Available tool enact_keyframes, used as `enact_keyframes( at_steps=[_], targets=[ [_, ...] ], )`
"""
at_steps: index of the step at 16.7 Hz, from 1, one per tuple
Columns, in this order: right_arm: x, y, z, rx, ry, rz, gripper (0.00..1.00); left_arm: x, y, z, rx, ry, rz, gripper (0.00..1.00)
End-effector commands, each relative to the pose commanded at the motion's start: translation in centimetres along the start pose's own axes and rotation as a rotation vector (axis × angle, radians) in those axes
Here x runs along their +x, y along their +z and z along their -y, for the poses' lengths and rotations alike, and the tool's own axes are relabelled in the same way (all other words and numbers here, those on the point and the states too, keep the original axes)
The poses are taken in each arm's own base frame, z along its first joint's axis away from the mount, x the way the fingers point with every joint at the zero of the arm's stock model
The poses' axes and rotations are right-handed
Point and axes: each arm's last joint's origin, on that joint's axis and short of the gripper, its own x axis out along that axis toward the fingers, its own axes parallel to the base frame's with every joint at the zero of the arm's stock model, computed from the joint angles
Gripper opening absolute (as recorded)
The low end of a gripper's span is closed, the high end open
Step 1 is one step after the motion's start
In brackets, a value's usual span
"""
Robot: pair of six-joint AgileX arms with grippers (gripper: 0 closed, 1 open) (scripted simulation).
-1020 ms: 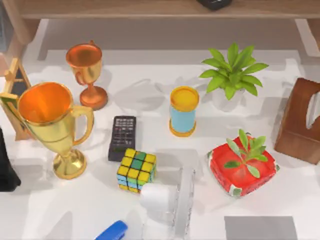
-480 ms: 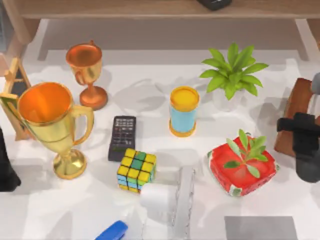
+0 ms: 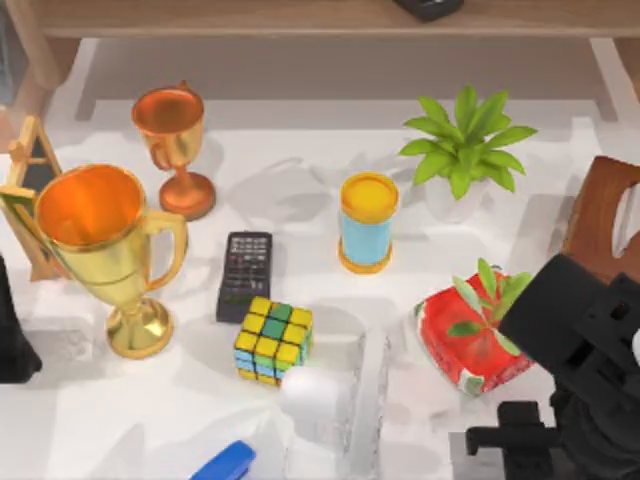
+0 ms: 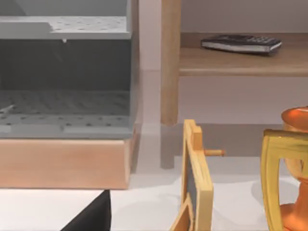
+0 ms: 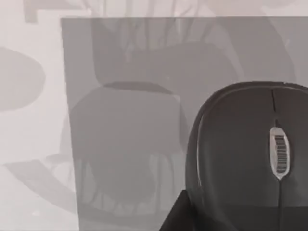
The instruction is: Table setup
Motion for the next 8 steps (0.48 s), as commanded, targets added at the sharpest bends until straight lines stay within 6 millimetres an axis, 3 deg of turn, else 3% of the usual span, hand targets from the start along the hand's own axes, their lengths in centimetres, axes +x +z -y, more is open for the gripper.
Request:
enact_keyframes(
  at_steps=[3, 8],
  targets=[
    [1.12, -1.06, -0.9, -0.029, -0.015, 0.007, 0.0, 0.0, 0.0, 0.0, 0.0, 0.0, 0.0, 1.0],
    [1.26, -1.18, -1.03, -0.033, -0.016, 0.01, 0.0, 0.0, 0.0, 0.0, 0.0, 0.0, 0.0, 1.0]
  ],
)
